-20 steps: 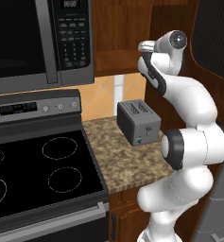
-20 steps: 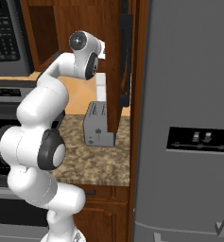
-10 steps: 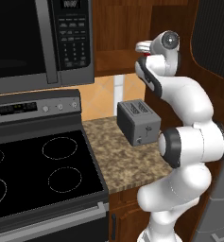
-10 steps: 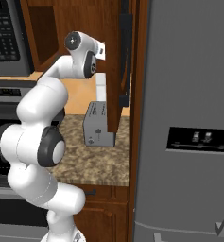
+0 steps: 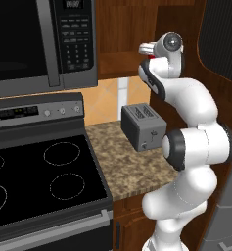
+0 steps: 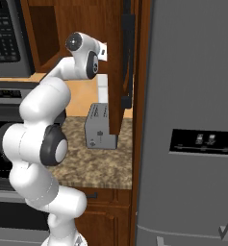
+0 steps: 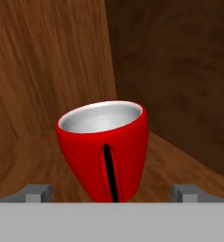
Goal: Gather all objects into one cabinet and sort the glasses and bowls to opposite sides.
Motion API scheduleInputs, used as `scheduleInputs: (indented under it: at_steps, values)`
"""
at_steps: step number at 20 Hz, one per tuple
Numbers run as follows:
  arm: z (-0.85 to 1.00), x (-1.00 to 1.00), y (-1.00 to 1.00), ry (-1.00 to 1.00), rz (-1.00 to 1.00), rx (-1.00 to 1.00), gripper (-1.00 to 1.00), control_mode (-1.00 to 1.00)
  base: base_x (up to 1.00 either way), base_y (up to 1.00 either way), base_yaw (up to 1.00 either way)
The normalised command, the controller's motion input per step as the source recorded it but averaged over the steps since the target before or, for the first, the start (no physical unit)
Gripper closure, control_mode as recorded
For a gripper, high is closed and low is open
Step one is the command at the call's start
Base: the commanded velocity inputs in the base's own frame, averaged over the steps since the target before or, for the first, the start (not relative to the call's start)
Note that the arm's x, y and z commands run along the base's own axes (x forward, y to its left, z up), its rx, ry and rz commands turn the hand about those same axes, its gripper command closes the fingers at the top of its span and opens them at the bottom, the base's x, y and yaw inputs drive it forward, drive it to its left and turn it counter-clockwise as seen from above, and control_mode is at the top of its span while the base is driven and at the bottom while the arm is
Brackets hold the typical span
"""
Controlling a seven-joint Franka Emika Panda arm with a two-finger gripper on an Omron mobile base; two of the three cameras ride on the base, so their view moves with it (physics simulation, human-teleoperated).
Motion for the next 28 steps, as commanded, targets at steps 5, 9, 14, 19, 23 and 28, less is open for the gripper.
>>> scheduleInputs:
  at_steps: [5,9,14,19,23,28]
  values:
    - [-0.08,0.01,-0.01,0.0,0.0,0.0,1.0,-1.0,0.0,0.0,0.0]
    - [-0.01,0.0,0.01,0.01,0.0,0.0,1.0,-1.0,0.0,0.0,0.0]
    - [0.08,0.11,0.0,0.0,-0.01,0.0,1.0,-1.0,0.0,0.0,0.0]
    - [0.07,0.14,0.05,0.0,-0.01,0.0,1.0,-1.0,0.0,0.0,0.0]
    - [0.0,0.0,0.0,0.01,0.0,0.0,1.0,-1.0,0.0,0.0,0.0]
    - [0.0,-0.04,0.0,0.01,0.0,0.0,1.0,-1.0,0.0,0.0,0.0]
